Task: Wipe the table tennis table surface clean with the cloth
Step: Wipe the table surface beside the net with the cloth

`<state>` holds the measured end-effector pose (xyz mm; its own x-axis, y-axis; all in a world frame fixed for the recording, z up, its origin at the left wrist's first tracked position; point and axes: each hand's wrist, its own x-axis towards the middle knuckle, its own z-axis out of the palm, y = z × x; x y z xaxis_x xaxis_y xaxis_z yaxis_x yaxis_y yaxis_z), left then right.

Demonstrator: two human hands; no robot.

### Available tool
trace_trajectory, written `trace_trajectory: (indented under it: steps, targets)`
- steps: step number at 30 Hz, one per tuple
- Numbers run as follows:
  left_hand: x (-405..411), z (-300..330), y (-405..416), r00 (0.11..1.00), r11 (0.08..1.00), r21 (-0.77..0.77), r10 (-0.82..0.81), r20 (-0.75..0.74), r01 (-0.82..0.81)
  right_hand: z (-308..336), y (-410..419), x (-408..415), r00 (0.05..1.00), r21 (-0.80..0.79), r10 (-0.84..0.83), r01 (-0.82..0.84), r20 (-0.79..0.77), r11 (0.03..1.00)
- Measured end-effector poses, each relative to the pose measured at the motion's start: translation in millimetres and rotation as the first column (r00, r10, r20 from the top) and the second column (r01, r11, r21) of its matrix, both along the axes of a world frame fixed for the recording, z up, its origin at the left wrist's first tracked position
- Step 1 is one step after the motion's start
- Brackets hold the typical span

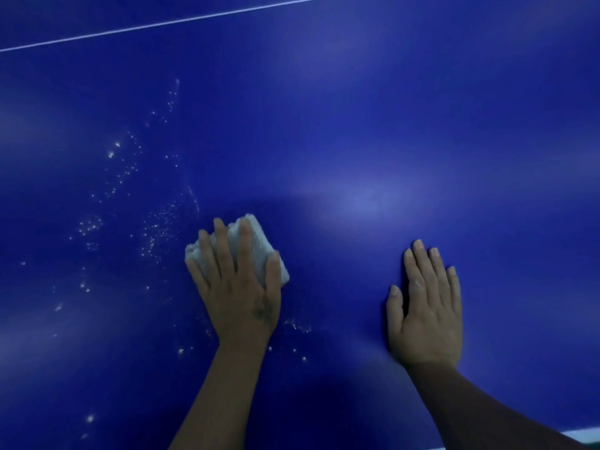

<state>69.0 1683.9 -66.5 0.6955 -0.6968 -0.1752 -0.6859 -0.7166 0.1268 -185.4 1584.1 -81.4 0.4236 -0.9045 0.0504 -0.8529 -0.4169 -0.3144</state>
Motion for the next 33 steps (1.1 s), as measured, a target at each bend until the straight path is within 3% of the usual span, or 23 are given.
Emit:
trace_trajectory:
  steps: [9, 14, 18, 22, 27, 33]
  targets:
    - [-41.3, 6.6, 33.8, 0.998, 1.0, 0.03, -0.003, -0.067, 0.005, 0.6, 0.1, 0.9, 1.0, -0.015, -0.002, 0.002, 0.0, 1.0]
    - [-32.1, 2.6, -46.6, 0.995, 0.997, -0.029, -0.076, -0.06, 0.074, 1.1, 0.3, 0.2, 1.0, -0.033, -0.003, 0.003, 0.005, 0.999]
    - [-53.5, 5.3, -105.3, 0.963, 0.962, -0.078, -0.265, -0.059, 0.26, 1.2, 0.4, 0.5, 1.0, -0.056, 0.001, 0.0, 0.003, 0.998]
    - [-91.0, 8.0, -54.6, 0.869, 0.873, -0.091, -0.486, -0.092, 0.479, 0.8, -0.1, 0.8, 1.0, -0.072, 0.001, 0.0, 0.024, 0.997]
    - [-125.0, 12.7, 34.8, 0.82, 0.83, -0.032, -0.556, -0.137, 0.557, 0.7, 1.3, 1.4, 0.999, -0.052, -0.009, 0.011, 0.044, 0.999]
    - [-118.4, 12.8, -6.9, 0.832, 0.835, 0.011, -0.547, -0.095, 0.55, 3.2, 1.0, -1.1, 0.999, -0.015, 0.008, -0.008, 0.036, 1.0]
